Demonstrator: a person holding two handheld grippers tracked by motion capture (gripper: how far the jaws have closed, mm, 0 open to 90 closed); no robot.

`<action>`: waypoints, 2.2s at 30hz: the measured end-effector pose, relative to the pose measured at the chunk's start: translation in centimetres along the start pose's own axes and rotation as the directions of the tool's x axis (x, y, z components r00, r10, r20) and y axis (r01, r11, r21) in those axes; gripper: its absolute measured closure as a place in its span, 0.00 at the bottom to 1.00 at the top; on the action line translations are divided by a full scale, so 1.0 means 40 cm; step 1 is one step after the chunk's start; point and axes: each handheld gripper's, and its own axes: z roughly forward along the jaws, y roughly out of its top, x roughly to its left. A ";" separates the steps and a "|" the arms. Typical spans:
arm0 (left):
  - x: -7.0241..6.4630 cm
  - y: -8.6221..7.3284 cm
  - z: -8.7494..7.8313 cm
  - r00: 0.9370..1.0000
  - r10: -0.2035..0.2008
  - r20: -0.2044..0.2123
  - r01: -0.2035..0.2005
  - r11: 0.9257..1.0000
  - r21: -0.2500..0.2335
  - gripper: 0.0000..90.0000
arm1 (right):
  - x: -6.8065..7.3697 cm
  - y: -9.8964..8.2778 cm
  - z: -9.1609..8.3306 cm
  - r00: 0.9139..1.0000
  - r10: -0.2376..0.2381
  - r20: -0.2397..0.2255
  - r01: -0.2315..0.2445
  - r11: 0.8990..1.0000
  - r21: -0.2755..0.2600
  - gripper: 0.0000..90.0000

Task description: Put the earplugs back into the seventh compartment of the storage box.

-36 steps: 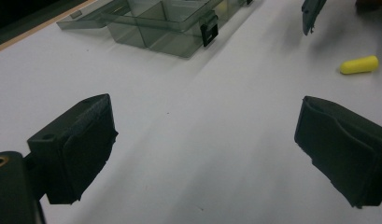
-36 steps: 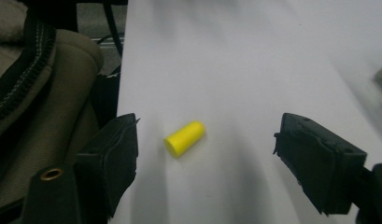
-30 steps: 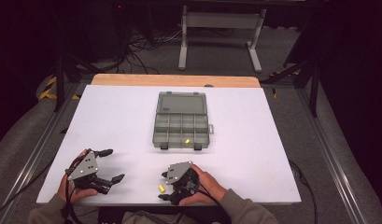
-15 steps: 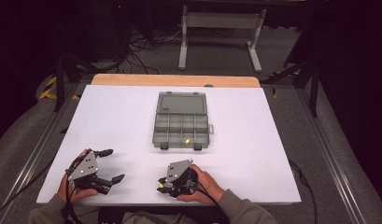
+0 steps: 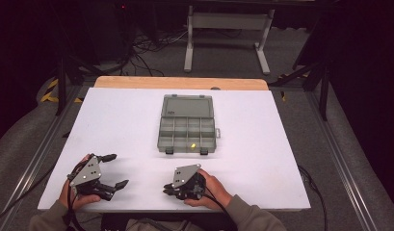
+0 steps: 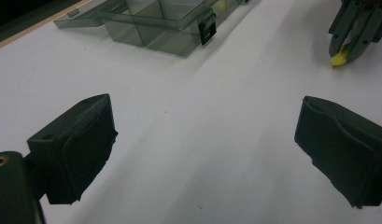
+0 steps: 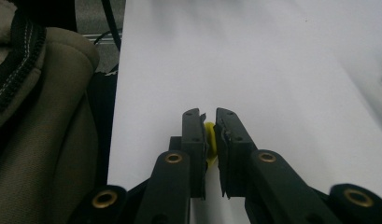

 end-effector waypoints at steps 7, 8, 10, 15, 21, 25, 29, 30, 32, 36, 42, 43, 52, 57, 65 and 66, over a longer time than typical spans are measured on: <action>0.001 0.000 0.000 1.000 0.010 -0.001 -0.010 1.000 0.005 0.06 | -0.013 0.003 -0.025 1.000 0.009 0.028 -0.008 1.000 -0.024 0.93; 0.001 0.000 0.000 1.000 0.010 -0.001 -0.010 1.000 0.005 0.06 | -0.013 0.003 -0.025 1.000 0.009 0.028 -0.008 1.000 -0.024 0.93; 0.001 0.000 0.000 1.000 0.009 -0.001 -0.009 1.000 0.004 0.06 | -0.020 0.003 -0.039 0.999 0.019 0.039 -0.017 0.999 -0.040 0.93; 0.001 0.000 -0.001 1.000 0.005 0.000 -0.005 1.000 0.000 0.06 | -0.026 0.004 -0.053 0.998 0.020 0.059 -0.017 0.998 -0.055 0.93; 0.001 0.000 -0.001 1.000 0.005 0.000 -0.005 1.000 0.001 0.06 | -0.028 0.005 -0.059 0.997 0.023 0.071 -0.018 0.998 -0.067 0.94; 0.000 0.000 -0.001 1.000 0.003 0.000 -0.003 1.000 0.000 0.06 | -0.029 0.004 -0.057 0.997 0.028 0.073 -0.023 0.997 -0.072 0.94; 0.001 0.000 -0.001 1.000 0.004 -0.001 -0.004 1.000 0.001 0.06 | -0.034 0.003 -0.063 0.995 0.040 0.088 -0.032 0.995 -0.091 0.94; 0.001 0.000 -0.001 1.000 0.004 -0.001 -0.004 1.000 -0.001 0.06 | -0.036 0.002 -0.066 0.995 0.043 0.093 -0.034 0.995 -0.096 0.94; 0.000 0.000 -0.001 1.000 0.002 0.001 -0.002 1.000 -0.001 0.06 | -0.038 0.001 -0.069 0.994 0.047 0.097 -0.037 0.994 -0.102 0.94; 0.000 0.001 -0.001 1.000 0.004 -0.001 -0.004 1.000 -0.001 0.06 | -0.041 0.002 -0.077 0.993 0.052 0.109 -0.039 0.993 -0.114 0.94; 0.001 0.001 -0.002 1.000 0.004 -0.001 -0.004 1.000 -0.001 0.06 | -0.046 0.001 -0.088 0.990 0.057 0.125 -0.042 0.992 -0.123 0.94; 0.001 0.001 -0.002 1.000 0.004 -0.001 -0.004 1.000 0.000 0.06 | -0.046 0.001 -0.090 0.990 0.059 0.127 -0.043 0.991 -0.124 0.94; 0.001 0.001 -0.001 1.000 0.003 0.000 -0.003 1.000 -0.001 0.06 | -0.052 0.001 -0.103 0.987 0.062 0.147 -0.042 0.990 -0.137 0.94; 0.002 0.001 -0.002 1.000 0.002 -0.002 -0.002 1.000 -0.003 0.06 | -0.055 0.001 -0.108 0.986 0.066 0.154 -0.044 0.989 -0.141 0.94; 0.003 0.000 -0.001 1.000 0.001 -0.001 -0.001 1.000 -0.005 0.06 | -0.060 0.000 -0.118 0.983 0.074 0.168 -0.048 0.987 -0.155 0.94; 0.003 0.000 -0.002 1.000 0.000 -0.001 0.000 1.000 -0.006 0.06 | -0.060 0.001 -0.120 0.983 0.073 0.171 -0.046 0.987 -0.157 0.94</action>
